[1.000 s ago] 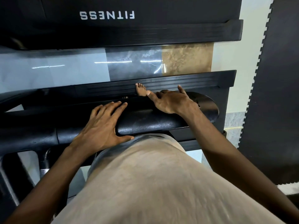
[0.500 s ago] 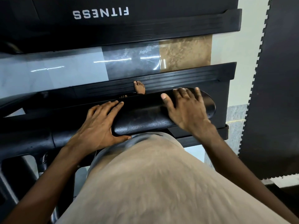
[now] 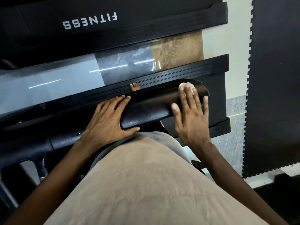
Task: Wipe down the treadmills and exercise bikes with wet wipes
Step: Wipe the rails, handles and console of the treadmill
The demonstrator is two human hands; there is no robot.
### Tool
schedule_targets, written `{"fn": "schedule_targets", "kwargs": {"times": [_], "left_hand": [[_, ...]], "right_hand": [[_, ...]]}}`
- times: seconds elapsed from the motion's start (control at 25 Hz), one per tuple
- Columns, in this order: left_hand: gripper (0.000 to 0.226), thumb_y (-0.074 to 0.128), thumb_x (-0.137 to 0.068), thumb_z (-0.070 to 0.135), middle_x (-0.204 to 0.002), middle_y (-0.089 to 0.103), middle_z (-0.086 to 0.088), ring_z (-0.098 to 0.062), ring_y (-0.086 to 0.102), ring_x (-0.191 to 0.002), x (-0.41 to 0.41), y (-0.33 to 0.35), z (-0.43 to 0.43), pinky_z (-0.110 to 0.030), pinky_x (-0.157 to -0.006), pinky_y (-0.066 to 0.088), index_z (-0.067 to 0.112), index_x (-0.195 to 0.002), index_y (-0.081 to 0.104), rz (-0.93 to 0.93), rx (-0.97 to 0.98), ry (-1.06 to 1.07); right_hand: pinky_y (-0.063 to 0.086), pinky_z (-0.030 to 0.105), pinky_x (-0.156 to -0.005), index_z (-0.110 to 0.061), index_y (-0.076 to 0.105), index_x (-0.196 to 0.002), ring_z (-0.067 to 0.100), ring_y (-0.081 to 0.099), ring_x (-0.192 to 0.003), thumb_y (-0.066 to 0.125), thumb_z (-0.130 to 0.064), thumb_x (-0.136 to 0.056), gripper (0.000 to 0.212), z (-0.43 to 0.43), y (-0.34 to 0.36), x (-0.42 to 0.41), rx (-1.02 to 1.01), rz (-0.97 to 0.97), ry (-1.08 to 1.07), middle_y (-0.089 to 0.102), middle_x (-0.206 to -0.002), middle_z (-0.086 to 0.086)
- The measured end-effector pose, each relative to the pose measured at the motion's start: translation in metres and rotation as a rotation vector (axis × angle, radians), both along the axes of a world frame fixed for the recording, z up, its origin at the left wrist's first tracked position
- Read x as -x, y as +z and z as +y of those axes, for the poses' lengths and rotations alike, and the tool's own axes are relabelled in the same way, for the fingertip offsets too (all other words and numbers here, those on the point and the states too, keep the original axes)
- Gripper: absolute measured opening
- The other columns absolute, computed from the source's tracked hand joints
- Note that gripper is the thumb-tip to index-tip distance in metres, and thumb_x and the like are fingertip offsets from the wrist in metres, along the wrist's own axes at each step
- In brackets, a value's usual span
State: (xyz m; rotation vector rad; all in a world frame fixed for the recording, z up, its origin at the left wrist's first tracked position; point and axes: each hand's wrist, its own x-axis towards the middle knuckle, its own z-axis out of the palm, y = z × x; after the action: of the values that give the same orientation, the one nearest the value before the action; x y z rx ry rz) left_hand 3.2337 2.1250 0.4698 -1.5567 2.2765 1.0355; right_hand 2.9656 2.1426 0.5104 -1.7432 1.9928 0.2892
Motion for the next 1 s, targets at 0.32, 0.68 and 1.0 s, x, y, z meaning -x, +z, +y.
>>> {"fn": "schedule_targets", "kwargs": {"times": [0.32,0.68,1.0], "left_hand": [[0.107,0.05,-0.071,0.085,-0.153,0.043,-0.003,-0.026,0.044,-0.137,0.003,0.0,0.004,-0.045,-0.114,0.032,0.019,-0.154,0.034,-0.009,0.034,0.014],[0.1,0.066,-0.077,0.07,-0.156,0.041,-0.006,-0.026,0.039,-0.142,0.051,-0.001,-0.004,-0.043,-0.117,0.028,0.016,-0.155,0.035,0.063,0.058,-0.006],[0.097,0.056,-0.072,0.075,-0.151,0.048,-0.004,-0.026,0.047,-0.137,0.053,-0.005,-0.003,-0.043,-0.114,0.035,0.018,-0.15,0.044,0.084,0.071,0.049]], "right_hand": [[-0.003,0.049,-0.125,-0.026,0.005,-0.162,0.007,0.001,-0.154,0.011,-0.053,-0.104,0.064,0.036,0.002,0.002,0.012,0.085,-0.039,0.004,-0.169,-0.01],[0.001,0.046,-0.124,-0.018,0.034,-0.155,0.021,0.019,-0.153,0.005,-0.065,-0.096,0.081,-0.024,-0.015,-0.008,-0.082,0.057,0.078,0.03,-0.163,0.004],[-0.001,0.05,-0.124,-0.02,0.054,-0.141,0.02,0.038,-0.144,0.002,-0.065,-0.1,0.08,-0.108,-0.032,0.02,-0.482,-0.038,0.386,0.05,-0.15,0.003]]}}
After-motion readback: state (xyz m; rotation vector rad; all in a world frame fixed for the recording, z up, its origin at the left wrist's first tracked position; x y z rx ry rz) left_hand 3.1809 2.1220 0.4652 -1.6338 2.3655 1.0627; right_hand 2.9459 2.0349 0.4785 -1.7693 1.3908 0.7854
